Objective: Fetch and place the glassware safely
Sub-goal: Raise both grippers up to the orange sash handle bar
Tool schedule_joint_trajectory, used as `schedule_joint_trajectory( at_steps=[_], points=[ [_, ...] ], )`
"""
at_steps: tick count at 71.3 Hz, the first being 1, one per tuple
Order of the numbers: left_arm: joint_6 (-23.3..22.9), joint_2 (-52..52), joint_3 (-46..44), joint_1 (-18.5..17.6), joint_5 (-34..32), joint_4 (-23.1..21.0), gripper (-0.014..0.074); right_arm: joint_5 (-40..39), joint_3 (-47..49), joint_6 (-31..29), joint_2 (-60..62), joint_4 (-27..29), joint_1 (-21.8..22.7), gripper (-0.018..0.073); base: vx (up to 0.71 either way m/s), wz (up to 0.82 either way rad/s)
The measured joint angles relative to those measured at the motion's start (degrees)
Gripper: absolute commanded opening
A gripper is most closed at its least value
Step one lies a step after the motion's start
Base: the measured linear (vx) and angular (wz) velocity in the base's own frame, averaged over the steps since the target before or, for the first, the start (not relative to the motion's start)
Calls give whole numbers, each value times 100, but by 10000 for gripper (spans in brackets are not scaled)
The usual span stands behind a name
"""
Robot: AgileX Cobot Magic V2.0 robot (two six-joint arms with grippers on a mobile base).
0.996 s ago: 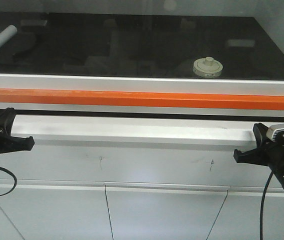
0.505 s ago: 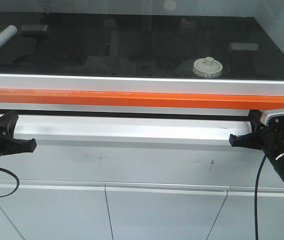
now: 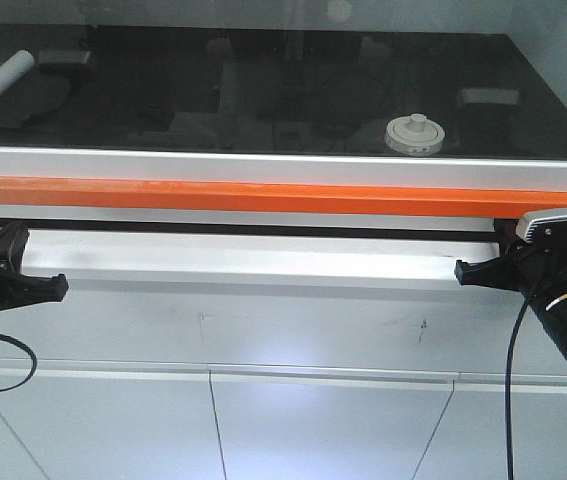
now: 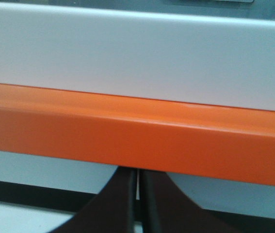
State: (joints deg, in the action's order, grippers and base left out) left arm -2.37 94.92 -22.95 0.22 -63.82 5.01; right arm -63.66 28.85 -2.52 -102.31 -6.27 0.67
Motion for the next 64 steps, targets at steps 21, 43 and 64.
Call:
schedule_joint_trajectory(
  at_steps=[21, 43, 64],
  points=[
    [0, 357, -5, 0, -97, 8, -7, 0, 0, -38, 0, 62, 0, -1, 0, 0],
    [0, 649, -21, 0, -172, 18, -7, 0, 0, -42, 0, 93, 0, -1, 0, 0],
    [0, 903, -476, 0, -171, 43, -7, 0, 0, -42, 0, 102, 0, -1, 0, 0]
  ],
)
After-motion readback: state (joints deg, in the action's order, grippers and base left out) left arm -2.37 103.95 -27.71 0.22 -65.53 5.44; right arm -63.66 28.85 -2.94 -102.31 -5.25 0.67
